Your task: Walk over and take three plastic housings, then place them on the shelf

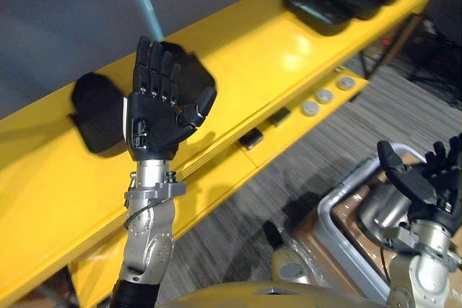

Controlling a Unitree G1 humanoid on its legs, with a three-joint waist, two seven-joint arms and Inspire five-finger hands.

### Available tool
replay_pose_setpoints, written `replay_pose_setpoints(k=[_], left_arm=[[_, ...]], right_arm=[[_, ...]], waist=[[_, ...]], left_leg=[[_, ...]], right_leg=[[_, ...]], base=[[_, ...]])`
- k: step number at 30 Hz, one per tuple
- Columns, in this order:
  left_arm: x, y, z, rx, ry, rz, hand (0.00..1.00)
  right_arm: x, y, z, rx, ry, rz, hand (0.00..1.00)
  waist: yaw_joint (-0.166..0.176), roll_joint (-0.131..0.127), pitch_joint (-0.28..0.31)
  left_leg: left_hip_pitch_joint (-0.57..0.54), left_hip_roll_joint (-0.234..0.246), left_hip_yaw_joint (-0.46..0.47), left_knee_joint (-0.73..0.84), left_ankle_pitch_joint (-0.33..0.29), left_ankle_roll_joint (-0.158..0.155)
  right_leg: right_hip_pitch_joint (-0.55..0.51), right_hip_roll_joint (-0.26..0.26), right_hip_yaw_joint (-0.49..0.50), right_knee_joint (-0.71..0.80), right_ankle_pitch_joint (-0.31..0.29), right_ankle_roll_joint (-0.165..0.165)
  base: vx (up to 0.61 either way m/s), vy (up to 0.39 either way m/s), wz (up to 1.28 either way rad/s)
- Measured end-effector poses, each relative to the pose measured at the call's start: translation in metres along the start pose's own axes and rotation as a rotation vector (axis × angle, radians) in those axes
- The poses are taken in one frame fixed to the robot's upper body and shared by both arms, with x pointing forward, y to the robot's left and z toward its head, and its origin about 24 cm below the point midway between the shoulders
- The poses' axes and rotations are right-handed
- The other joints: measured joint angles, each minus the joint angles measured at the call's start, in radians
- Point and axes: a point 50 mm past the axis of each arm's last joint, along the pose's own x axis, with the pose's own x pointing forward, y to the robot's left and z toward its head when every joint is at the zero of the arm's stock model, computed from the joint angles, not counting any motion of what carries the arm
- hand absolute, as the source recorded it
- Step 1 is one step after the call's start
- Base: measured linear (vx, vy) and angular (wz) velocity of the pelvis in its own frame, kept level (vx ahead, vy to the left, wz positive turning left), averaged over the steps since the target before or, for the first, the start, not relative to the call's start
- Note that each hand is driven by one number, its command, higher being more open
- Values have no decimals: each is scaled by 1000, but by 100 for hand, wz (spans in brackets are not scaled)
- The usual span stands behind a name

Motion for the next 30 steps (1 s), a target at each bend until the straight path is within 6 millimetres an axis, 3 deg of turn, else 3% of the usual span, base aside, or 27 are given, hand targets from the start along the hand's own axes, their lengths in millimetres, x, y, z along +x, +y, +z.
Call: replay_pose_setpoints(k=[2, 4, 5, 6, 8, 9, 10, 12, 15, 18, 19, 20, 21, 22, 23, 25, 27, 28, 29, 30], left_arm=[[0, 3, 0, 4, -1, 38, 100], [-2, 6, -1, 1, 6, 103, 100], [-4, 8, -1, 0, 8, 121, 100], [-5, 8, -2, -1, 13, 129, 100], [-8, 11, -7, -2, 34, 134, 100], [-11, 13, -12, -15, 58, 149, 100], [-14, 16, -15, -48, 74, 165, 100], [-14, 18, -16, -74, 78, 166, 100], [-13, 14, -13, -78, 60, 116, 100], [-17, 7, -8, -91, 52, 56, 100], [-19, 6, -6, -88, 55, 51, 100], [-21, 6, -5, -86, 53, 53, 100], [-21, 8, -5, -82, 53, 54, 100], [-21, 8, -5, -81, 57, 46, 100], [-23, 9, -7, -81, 72, 32, 100], [-24, 12, -8, -77, 82, 9, 100], [-26, 17, -11, -103, 102, 7, 100], [-27, 19, -15, -136, 123, 2, 100], [-28, 19, -19, -158, 142, 1, 100], [-32, 16, -30, -206, 197, -4, 100]], right_arm=[[5, 19, 1, 60, -29, 116, 100], [12, 42, 0, 111, -68, 239, 100], [15, 50, 0, 120, -80, 283, 100], [22, 65, 5, 132, -115, 365, 100], [28, 82, 6, 147, -140, 426, 100], [28, 88, 6, 156, -136, 448, 100], [29, 91, 4, 156, -130, 455, 100], [33, 95, -2, 155, -108, 449, 100], [30, 96, -10, 175, -70, 406, 100], [16, 104, -17, 244, -33, 412, 100], [10, 108, -19, 259, -14, 434, 100], [4, 116, -21, 281, -1, 479, 100], [2, 125, -19, 299, -6, 526, 100], [2, 130, -18, 308, -12, 542, 100], [4, 142, -17, 327, -31, 573, 100], [9, 155, -17, 306, -61, 582, 100], [14, 166, -23, 262, -55, 569, 100], [16, 168, -29, 226, -43, 549, 100], [17, 166, -31, 214, -33, 536, 100], [18, 158, -37, 177, -5, 497, 100]], waist=[[13, 1, 1], [39, 7, 5], [44, 17, 4], [52, 42, 4], [89, 62, 17], [108, 69, 24], [128, 68, 28], [144, 69, 32], [163, 47, 54], [174, 0, 84], [183, -14, 86], [203, -10, 88], [212, -8, 88], [219, -8, 88], [238, -10, 86], [254, -19, 80], [267, -35, 71], [275, -44, 66], [276, -32, 65], [273, -2, 51]], left_leg=[[-39, 2, -231, 131, -115, 82], [-67, -26, -402, 220, -201, 146], [-77, -35, -443, 232, -229, 154], [-95, -47, -481, 239, -288, 151], [-119, -43, -468, 250, -288, 124], [-120, -59, -484, 249, -278, 110], [-123, -73, -506, 257, -273, 102], [-143, -76, -548, 287, -273, 102], [-155, -77, -575, 355, -295, 105], [-159, -72, -529, 453, -346, 114], [-159, -65, -502, 465, -346, 122], [-169, -45, -456, 461, -331, 126], [-190, -25, -430, 451, -302, 126], [-194, -20, -425, 436, -283, 124], [-193, -6, -416, 391, -237, 120], [-209, 9, -417, 347, -188, 98], [-222, 23, -413, 315, -147, 63], [-232, 38, -409, 304, -130, 37], [-232, 47, -409, 288, -119, 23], [-226, 76, -408, 237, -89, 1]], right_leg=[[-28, 45, 108, 6, 6, -7], [-45, 65, 170, 11, 6, -13], [-56, 70, 177, 10, 6, -13], [-78, 69, 177, 2, 4, -13], [-123, 73, 158, 73, -12, -38], [-136, 77, 94, 166, -31, -30], [-130, 60, 85, 168, -29, -1], [-124, 49, 54, 181, -35, 0], [-108, 41, 36, 198, -32, 4], [-82, 35, 41, 180, 7, 19], [-68, 30, 24, 125, 67, -2], [-71, 22, -68, 118, 55, -71], [-123, 7, -186, 270, -22, -137], [-138, -9, -229, 350, -66, -138], [-135, -60, -320, 510, -170, -146], [-116, -126, -373, 646, -265, -160], [-70, -197, -392, 668, -292, -160], [-55, -196, -398, 621, -307, -130], [-52, -179, -412, 607, -314, -127], [-54, -135, -401, 569, -316, -120]], base=[[-136, 7, -151], [-148, 79, -127], [-206, 150, -106], [-214, 189, -60], [-141, 143, -22], [-11, 69, 27], [26, 59, 39], [-19, 33, 50], [-54, 31, 18], [-177, 73, -38], [-269, 29, -80], [-256, -16, -93], [-239, -32, -69], [-199, -60, -43], [-125, -70, -22], [-90, -140, -12], [-60, -295, -20], [-62, -407, -35], [-48, -275, -45], [-43, -373, -39]])
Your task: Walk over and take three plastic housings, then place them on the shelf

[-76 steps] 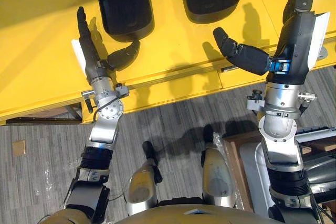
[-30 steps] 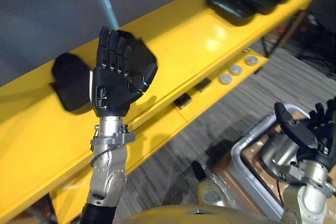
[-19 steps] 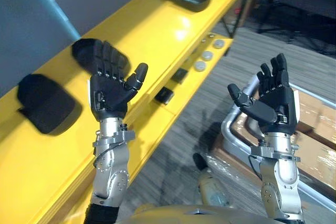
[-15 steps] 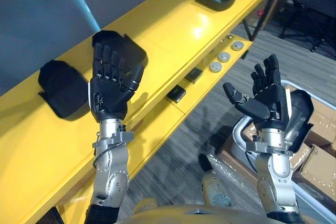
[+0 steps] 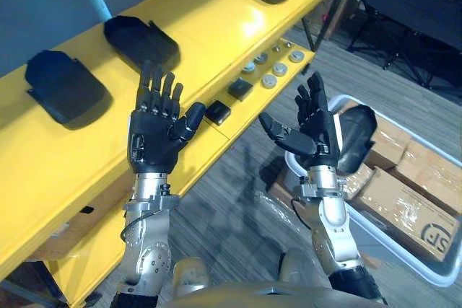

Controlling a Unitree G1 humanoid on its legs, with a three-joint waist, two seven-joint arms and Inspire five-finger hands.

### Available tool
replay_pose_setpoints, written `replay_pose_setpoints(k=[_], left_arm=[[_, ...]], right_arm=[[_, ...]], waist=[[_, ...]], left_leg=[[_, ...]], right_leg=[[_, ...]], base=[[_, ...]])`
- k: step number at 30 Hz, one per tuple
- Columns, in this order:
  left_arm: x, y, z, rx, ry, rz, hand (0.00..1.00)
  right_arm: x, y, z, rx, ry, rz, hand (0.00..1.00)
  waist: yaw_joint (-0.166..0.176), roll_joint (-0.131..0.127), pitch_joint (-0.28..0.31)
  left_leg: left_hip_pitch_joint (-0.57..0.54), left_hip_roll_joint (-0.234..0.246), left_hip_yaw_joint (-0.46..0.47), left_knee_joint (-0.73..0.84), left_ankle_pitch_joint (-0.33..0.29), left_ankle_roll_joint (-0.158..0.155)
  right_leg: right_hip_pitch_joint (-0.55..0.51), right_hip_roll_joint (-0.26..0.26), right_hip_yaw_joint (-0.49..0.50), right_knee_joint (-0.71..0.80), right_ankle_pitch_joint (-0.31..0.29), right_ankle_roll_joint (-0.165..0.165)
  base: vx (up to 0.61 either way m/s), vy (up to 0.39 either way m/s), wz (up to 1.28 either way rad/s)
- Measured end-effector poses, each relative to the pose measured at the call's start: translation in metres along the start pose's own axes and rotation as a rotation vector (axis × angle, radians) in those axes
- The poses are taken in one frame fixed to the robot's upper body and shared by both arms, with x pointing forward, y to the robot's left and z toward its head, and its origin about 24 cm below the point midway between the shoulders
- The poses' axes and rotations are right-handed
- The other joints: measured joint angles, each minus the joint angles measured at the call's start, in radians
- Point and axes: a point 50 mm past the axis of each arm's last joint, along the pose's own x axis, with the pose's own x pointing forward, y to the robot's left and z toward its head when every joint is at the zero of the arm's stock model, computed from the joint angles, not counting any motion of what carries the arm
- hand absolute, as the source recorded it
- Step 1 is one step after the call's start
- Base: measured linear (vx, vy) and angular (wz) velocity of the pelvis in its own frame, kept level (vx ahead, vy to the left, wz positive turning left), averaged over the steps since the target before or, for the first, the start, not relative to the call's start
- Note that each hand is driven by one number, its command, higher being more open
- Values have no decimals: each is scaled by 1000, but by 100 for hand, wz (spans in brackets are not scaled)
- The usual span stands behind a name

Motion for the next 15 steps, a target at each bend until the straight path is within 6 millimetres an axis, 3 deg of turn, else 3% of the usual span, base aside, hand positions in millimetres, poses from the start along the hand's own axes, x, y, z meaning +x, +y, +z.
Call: replay_pose_setpoints(k=[3, 4, 5, 6, 7, 8, 9, 10, 11, 13, 15], left_arm=[[-1, -11, -16, -83, 72, -51, 100], [-1, -14, -21, -119, 87, -50, 100], [-2, -14, -23, -128, 98, -48, 100], [-3, -13, -29, -160, 118, -39, 100], [-3, -13, -30, -172, 123, -34, 100], [-4, -11, -34, -180, 134, -20, 100], [-5, -10, -35, -178, 140, -14, 100], [-6, -9, -38, -175, 151, -7, 100], [-8, -10, -42, -164, 173, -13, 100], [-8, -16, -46, -140, 192, -30, 100], [-8, -17, -47, -132, 196, -32, 100]], right_arm=[[-16, -28, -10, -112, 96, -114, 100], [-21, -38, -12, -150, 132, -141, 100], [-26, -44, -13, -163, 152, -162, 100], [-35, -56, -15, -194, 186, -201, 100], [-39, -61, -14, -207, 193, -215, 100], [-47, -71, -8, -231, 194, -242, 100], [-49, -73, -6, -236, 194, -250, 100], [-51, -75, -2, -240, 189, -259, 100], [-49, -79, 3, -250, 177, -265, 100], [-44, -82, 6, -257, 176, -265, 100], [-43, -82, 5, -223, 185, -271, 100]], waist=[[-38, 5, -12], [-63, 22, -11], [-81, 22, -11], [-106, 19, -12], [-113, 18, -12], [-124, 17, -11], [-130, 17, -11], [-133, 11, -7], [-131, 26, -16], [-131, 42, -22], [-127, 42, -22]], left_leg=[[17, 40, 40, -62, 52, -33], [12, 66, 50, -59, 67, -18], [12, 69, 48, -56, 79, 0], [13, 71, 44, -38, 104, 40], [9, 71, 43, -20, 118, 62], [-13, 69, 43, 42, 152, 116], [-23, 69, 43, 65, 166, 139], [-32, 62, 34, 78, 151, 146], [-26, 3, -10, 33, 100, 135], [-23, -64, -33, -42, 62, 148], [0, -86, -75, -104, 46, 138]], right_leg=[[10, 53, 1, -99, -50, 84], [4, 85, 2, -114, -42, 74], [4, 93, 5, -113, -40, 71], [8, 101, 13, -112, -36, 63], [8, 103, 20, -112, -33, 59], [8, 107, 47, -125, -22, 41], [10, 109, 59, -135, -16, 34], [11, 106, 81, -156, -6, 26], [6, 118, 119, -199, 28, 20], [5, 134, 152, -254, 71, 23], [-1, 140, 171, -294, 106, 36]], base=[[-34, -306, -48], [-56, -252, -53], [-52, -204, -36], [-35, -163, -23], [-69, -194, -47], [-77, -136, -47], [-93, -121, -54], [-102, 13, -70], [-102, 45, -77], [-93, 71, -68], [-83, 77, -45]])
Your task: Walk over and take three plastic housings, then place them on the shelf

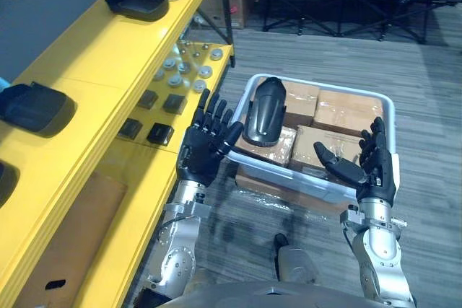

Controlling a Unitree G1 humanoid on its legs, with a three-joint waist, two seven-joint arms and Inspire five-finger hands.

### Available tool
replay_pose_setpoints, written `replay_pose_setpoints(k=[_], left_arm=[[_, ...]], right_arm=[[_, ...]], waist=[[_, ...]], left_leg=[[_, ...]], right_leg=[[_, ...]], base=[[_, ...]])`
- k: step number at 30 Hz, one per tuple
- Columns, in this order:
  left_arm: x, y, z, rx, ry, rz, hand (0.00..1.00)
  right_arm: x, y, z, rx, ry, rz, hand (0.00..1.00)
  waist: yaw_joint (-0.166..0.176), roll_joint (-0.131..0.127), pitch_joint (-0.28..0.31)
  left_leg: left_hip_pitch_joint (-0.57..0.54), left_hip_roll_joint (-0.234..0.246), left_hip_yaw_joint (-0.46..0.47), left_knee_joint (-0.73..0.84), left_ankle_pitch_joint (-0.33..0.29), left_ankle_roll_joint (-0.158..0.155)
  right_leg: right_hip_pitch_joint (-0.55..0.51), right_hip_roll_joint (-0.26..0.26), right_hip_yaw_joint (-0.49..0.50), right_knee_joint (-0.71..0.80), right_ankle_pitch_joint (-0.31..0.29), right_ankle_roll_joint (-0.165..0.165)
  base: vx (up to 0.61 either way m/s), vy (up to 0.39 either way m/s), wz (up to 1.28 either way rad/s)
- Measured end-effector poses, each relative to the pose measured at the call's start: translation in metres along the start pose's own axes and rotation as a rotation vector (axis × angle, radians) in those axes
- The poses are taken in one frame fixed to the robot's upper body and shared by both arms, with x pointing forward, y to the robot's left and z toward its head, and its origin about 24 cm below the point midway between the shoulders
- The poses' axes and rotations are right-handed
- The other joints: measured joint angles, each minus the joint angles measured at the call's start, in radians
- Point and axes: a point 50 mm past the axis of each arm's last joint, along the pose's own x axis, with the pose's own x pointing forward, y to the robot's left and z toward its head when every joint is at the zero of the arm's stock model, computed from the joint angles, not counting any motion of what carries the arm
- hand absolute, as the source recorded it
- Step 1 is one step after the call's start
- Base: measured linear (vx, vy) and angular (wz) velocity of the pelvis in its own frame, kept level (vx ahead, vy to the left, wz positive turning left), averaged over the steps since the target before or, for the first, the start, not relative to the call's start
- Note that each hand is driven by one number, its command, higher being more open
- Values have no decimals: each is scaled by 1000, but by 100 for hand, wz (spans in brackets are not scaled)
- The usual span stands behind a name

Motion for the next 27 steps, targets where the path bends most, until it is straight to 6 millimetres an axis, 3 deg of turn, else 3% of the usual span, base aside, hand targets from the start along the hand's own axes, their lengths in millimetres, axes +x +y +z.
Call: replay_pose_setpoints(k=[1, 4, 6, 9, 12, 14, 19, 27], left_arm=[[1, 1, 1, 7, -1, 2, 100], [5, 2, 5, 27, -1, -16, 100], [8, 3, 8, 43, 7, -26, 100], [19, -4, 16, 84, -7, -89, 100], [34, -16, 26, 130, -47, -166, 100], [44, -22, 31, 148, -63, -206, 100], [51, -20, 28, 178, -49, -197, 100], [58, -3, 6, 191, 57, -135, 100]], right_arm=[[2, 1, 0, 14, -3, -13, 100], [14, 3, -2, 39, 3, -73, 100], [29, 4, -4, 40, 11, -125, 100], [61, -8, -5, 56, 10, -262, 100], [91, -16, 10, 53, -33, -335, 100], [121, -16, 29, 23, -62, -337, 100], [165, -24, 72, -28, -130, -313, 100], [197, -20, 121, -110, -202, -276, 100]], waist=[[5, 1, 1], [26, -32, 56], [31, -40, 79], [51, -41, 121], [70, -36, 180], [82, -34, 214], [118, -4, 237], [163, 16, 264]], left_leg=[[-4, -17, 3, -18, 5, -28], [-25, -55, 16, 17, 5, -52], [-65, -70, 13, 66, -5, -53], [-144, -98, -12, 109, -12, -41], [-213, -109, -46, 147, -11, -40], [-260, -109, -73, 173, -9, -43], [-313, -109, -113, 185, -8, -44], [-386, -135, -158, 211, 0, -31]], right_leg=[[-9, -6, 10, -29, 24, 5], [-4, -61, -16, -79, 68, 18], [3, -87, -33, -122, 108, 25], [3, -130, -93, -209, 170, 10], [-2, -143, -139, -254, 209, 9], [-14, -142, -166, -272, 244, 47], [-35, -138, -221, -273, 254, 42], [-68, -156, -287, -270, 281, 32]], base=[[-94, 89, -34], [-131, 136, -18], [-153, 191, 5], [-105, 141, 22], [-67, 60, 35], [-35, 9, 29], [-3, -1, 20], [-30, 21, 18]])
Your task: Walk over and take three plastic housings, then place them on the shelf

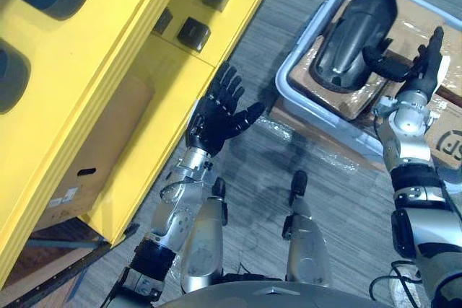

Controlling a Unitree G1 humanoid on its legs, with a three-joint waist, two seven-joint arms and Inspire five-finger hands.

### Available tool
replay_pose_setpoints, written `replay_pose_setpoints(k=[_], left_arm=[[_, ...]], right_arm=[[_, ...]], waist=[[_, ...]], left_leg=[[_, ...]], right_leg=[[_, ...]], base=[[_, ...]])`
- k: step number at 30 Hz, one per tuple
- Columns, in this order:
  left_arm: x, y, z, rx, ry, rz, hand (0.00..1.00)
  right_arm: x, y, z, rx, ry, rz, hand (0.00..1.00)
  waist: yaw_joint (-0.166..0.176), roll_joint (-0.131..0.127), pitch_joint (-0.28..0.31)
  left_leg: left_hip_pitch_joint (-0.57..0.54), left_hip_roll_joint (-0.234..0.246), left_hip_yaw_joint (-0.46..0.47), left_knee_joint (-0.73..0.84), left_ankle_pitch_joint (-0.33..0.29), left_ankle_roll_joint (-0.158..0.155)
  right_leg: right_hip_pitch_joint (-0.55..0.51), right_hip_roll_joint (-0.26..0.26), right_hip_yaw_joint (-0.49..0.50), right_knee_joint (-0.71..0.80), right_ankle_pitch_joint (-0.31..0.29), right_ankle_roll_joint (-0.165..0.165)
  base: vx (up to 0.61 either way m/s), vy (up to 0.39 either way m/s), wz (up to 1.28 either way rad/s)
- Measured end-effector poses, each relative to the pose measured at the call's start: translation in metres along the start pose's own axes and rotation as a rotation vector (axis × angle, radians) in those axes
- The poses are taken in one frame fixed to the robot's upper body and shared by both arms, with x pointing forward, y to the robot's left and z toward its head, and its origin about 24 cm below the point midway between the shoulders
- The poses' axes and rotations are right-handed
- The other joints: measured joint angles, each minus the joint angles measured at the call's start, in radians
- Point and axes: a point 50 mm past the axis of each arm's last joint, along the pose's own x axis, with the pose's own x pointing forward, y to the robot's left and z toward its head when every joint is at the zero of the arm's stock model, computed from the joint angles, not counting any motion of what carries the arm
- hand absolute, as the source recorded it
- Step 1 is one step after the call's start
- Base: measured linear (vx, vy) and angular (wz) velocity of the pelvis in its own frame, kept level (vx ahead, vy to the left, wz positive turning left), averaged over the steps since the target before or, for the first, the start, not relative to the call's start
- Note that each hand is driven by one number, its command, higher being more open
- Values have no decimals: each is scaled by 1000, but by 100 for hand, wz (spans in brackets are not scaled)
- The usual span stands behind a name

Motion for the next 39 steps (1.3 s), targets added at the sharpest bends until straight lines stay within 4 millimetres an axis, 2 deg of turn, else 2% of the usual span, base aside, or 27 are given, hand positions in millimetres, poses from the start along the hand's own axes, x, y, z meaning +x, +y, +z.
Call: replay_pose_setpoints(k=[3, 6, 8, 9, 10, 14, 16, 17, 21, 25, 31, 34, 36, 39], left_arm=[[1, 2, -7, -3, 27, 19, 100], [3, 3, -10, 0, 43, 30, 100], [5, 4, -12, 4, 52, 32, 100], [6, 4, -16, -1, 62, 38, 100], [7, 2, -16, -11, 59, 48, 100], [5, 4, -24, -17, 86, 77, 100], [4, 4, -29, -16, 111, 84, 100], [3, 4, -31, -17, 116, 86, 100], [1, 4, -34, -18, 129, 88, 100], [-3, 8, -34, -8, 139, 103, 100], [-8, 3, -28, -21, 111, 103, 100], [-15, 2, -22, -15, 93, 96, 100], [-21, 8, -19, 4, 97, 110, 100], [-28, 17, -16, 27, 102, 127, 100]], right_arm=[[12, -1, 0, -69, 100, 8, 100], [11, -4, -19, -145, 250, 24, 100], [14, -4, -17, -166, 253, 32, 100], [20, -9, -11, -188, 265, 26, 100], [26, -13, -5, -204, 281, 16, 0], [34, -18, 7, -260, 289, -17, 0], [40, -37, 15, -315, 317, -59, 0], [41, -40, 16, -316, 326, -56, 0], [42, -37, 18, -347, 348, -45, 0], [43, -45, 18, -464, 368, -128, 0], [40, -58, 15, -345, 448, -291, 0], [35, -72, 8, -339, 471, -448, 0], [36, -77, 11, -328, 426, -511, 0], [40, -88, 30, -372, 248, -567, 0]], waist=[[12, 11, 7], [25, 14, 8], [25, 17, 9], [25, 27, 15], [30, 37, 22], [47, 53, 29], [51, 54, 30], [51, 54, 30], [51, 54, 30], [55, 54, 30], [49, 53, 30], [41, 52, 31], [24, 48, 33], [10, 38, 40]], left_leg=[[-7, -10, -5, 10, 1, 3], [-18, -10, -14, 23, 1, 4], [-29, -10, -14, 36, 0, 6], [-34, -10, -18, 45, -2, 10], [-38, -11, -18, 57, -4, 11], [-51, -9, -16, 63, 0, 10], [-63, -8, -28, 60, 16, 1], [-64, -7, -28, 59, 18, 0], [-62, -6, -32, 56, 29, -3], [-42, -5, -34, 28, 47, -5], [-2, -2, -28, -11, 59, -10], [17, 0, -24, -25, 60, -10], [20, 0, -23, -27, 60, -10], [41, 4, -19, -42, 63, -14]], right_leg=[[0, -9, -15, 5, 5, 0], [-7, -9, -23, 19, 5, 0], [-18, -10, -25, 34, 5, 0], [-17, -10, -29, 41, 5, -1], [-17, -11, -37, 44, 5, -1], [-33, -12, -57, 57, -18, -30], [-42, -12, -72, 64, -22, -33], [-46, -12, -72, 71, -25, -36], [-47, -12, -75, 79, -25, -35], [-38, -13, -84, 86, -24, -32], [-19, -13, -81, 86, -25, -34], [-7, -12, -81, 86, -27, -33], [-2, -13, -83, 82, -30, -29], [19, -8, -84, 63, -25, -21]], base=[[-51, 41, 9], [-51, 14, 6], [-73, 17, 1], [-124, 25, 1], [-132, 23, 1], [-114, -8, -3], [-93, -23, 10], [-76, -14, 5], [-53, 3, 3], [-4, 5, 6], [29, 5, -1], [10, 5, -1], [0, 0, 0], [-3, 6, -3]])
